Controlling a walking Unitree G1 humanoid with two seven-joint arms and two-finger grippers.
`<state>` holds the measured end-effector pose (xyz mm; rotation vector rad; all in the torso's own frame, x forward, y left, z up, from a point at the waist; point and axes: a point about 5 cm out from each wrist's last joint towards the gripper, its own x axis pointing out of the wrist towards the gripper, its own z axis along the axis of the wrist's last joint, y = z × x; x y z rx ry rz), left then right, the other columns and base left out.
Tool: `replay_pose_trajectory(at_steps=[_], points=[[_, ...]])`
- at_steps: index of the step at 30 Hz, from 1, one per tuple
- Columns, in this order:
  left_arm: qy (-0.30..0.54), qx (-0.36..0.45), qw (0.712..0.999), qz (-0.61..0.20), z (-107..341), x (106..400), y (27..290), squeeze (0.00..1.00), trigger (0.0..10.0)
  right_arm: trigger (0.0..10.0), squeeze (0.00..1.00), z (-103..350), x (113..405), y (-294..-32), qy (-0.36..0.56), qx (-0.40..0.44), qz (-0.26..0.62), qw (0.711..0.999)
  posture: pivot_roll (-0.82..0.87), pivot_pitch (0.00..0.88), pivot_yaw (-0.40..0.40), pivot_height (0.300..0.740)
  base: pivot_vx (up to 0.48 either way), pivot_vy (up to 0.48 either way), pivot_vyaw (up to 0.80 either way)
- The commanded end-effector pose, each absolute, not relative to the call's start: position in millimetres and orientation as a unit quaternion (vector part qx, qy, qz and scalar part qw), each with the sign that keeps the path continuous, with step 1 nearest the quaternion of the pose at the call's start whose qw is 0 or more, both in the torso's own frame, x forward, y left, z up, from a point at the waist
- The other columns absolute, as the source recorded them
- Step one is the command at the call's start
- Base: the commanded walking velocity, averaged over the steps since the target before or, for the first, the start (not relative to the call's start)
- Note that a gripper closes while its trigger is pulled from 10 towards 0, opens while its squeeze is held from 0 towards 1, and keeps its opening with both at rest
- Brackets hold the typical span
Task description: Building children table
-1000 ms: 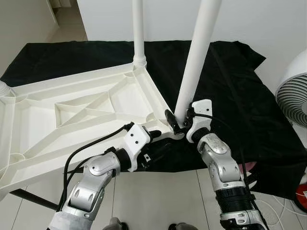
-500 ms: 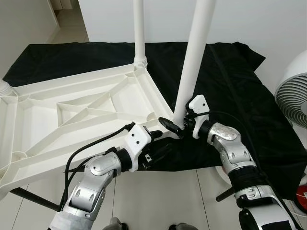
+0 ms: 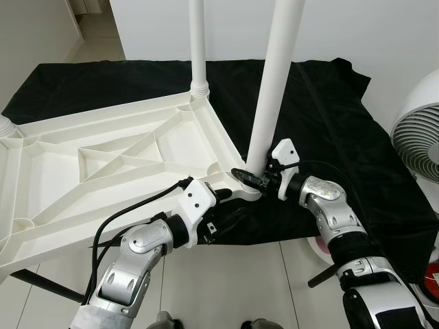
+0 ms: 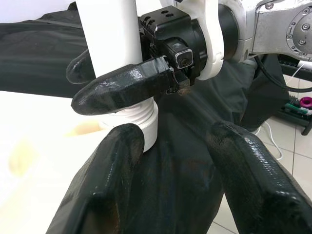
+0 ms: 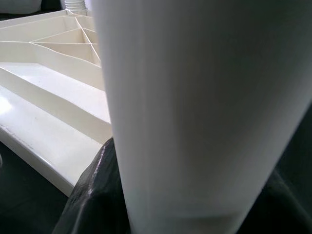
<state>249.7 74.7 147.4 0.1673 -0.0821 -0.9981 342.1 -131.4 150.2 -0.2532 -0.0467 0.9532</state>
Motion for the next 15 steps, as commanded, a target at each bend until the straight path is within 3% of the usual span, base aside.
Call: replay_pose_trajectory(at_steps=[1,2,3,15], points=[[-0.041,0.079,0.881,-0.465,148.7,250.6,74.9,0.0,10.0,4.2,0.0,140.9,339.5,-129.1,-0.008,-0.124,0.464,0.877,-0.05,0.072,0.042,0.74,0.0,0.0,0.0],[-0.041,0.079,0.881,-0.465,148.7,250.6,74.9,0.0,10.0,4.2,0.0,140.9,339.5,-129.1,-0.008,-0.124,0.464,0.877,-0.05,0.072,0.042,0.74,0.0,0.0,0.0],[-0.041,0.079,0.88,-0.466,148.9,250.8,74.7,0.0,10.0,10.0,0.0,140.8,339.7,-130.6,-0.008,-0.122,0.455,0.882,-0.05,0.072,0.042,0.74,0.0,0.0,0.0],[-0.041,0.08,0.88,-0.467,148.6,253.0,74.8,0.0,10.0,10.0,0.0,144.3,341.0,-131.0,-0.024,-0.079,0.317,0.945,-0.07,0.062,0.046,0.74,0.0,0.0,0.0]])
